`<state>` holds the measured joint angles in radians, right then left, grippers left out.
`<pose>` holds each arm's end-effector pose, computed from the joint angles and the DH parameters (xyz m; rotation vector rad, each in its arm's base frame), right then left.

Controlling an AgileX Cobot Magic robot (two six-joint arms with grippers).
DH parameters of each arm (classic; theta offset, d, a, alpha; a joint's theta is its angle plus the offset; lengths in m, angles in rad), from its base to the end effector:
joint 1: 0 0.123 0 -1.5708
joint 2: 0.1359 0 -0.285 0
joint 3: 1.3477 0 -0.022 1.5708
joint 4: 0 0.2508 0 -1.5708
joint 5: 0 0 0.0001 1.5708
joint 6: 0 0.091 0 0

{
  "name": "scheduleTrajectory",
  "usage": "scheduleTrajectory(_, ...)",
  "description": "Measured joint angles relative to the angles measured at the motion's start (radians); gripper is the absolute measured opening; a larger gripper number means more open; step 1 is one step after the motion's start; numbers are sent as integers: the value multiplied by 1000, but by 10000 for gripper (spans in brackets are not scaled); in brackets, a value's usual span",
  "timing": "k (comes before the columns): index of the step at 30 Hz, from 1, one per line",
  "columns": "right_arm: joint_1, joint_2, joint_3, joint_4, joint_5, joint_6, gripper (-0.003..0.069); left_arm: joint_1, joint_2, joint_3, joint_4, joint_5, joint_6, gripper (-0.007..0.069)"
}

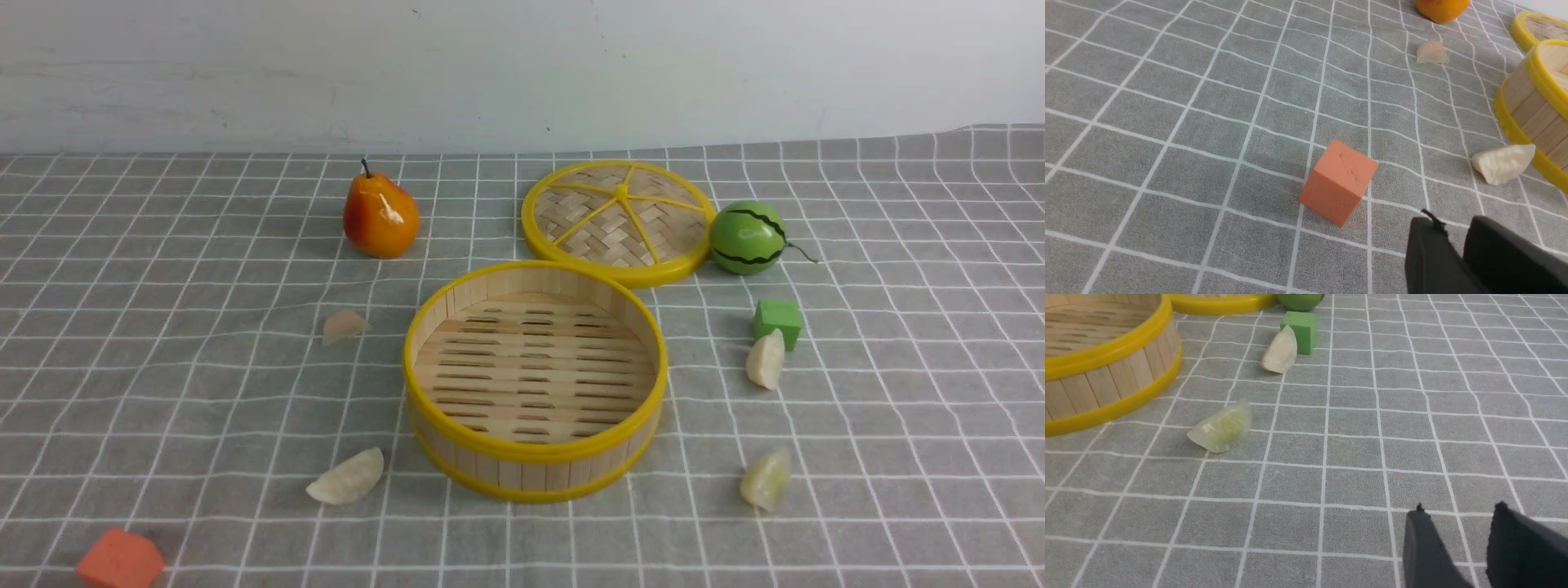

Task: Put the dumplings into the steamer on the table with the grey tablecloth.
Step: 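Reach for and grasp a dumpling on the table with the left gripper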

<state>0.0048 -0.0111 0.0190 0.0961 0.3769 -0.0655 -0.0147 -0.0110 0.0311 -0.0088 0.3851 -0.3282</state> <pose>0.0524 0.0035 0.1736 -0.0066 1.8670 0.0528 0.0524 -0.0011 0.1687 -0.3014 1.8719 -0.2427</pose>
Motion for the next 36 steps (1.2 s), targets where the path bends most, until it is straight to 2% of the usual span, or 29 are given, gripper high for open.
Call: scheduleTrajectory(36,0,0,0,0,0,0,239,0,0,0,20,0,0,152)
